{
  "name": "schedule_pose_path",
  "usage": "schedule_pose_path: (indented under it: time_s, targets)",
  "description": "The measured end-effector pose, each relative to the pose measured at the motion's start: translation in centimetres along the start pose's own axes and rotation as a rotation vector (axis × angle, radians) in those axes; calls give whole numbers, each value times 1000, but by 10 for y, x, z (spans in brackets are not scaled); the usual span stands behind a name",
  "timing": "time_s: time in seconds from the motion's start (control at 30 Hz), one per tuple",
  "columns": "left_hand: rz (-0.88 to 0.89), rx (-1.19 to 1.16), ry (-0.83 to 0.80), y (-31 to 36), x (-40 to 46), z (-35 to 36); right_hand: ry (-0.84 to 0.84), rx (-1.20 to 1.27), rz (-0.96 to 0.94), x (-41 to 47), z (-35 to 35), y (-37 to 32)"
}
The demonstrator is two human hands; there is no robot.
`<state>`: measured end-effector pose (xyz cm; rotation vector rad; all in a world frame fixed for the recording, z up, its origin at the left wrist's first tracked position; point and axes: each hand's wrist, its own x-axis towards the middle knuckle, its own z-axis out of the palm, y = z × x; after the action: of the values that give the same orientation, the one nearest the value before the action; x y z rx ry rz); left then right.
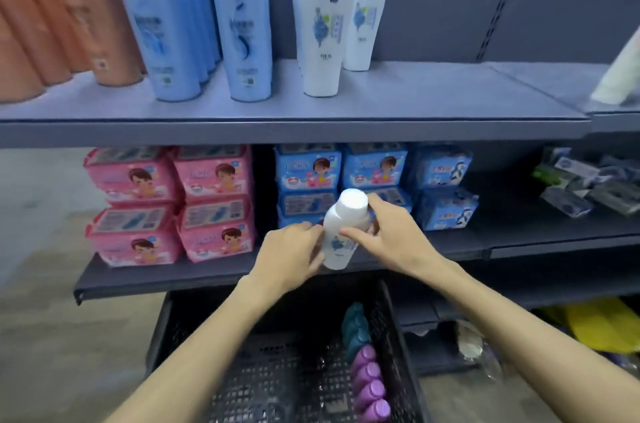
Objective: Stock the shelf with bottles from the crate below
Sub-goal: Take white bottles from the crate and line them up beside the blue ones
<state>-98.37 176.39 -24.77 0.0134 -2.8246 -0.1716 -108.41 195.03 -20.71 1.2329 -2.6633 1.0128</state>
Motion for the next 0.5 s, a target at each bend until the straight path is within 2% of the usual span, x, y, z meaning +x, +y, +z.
schedule_pose_path:
  time_s: [0.5]
  targets:
    - [186,117,290,36,67,-166,279,121,-96,37,-154,-90]
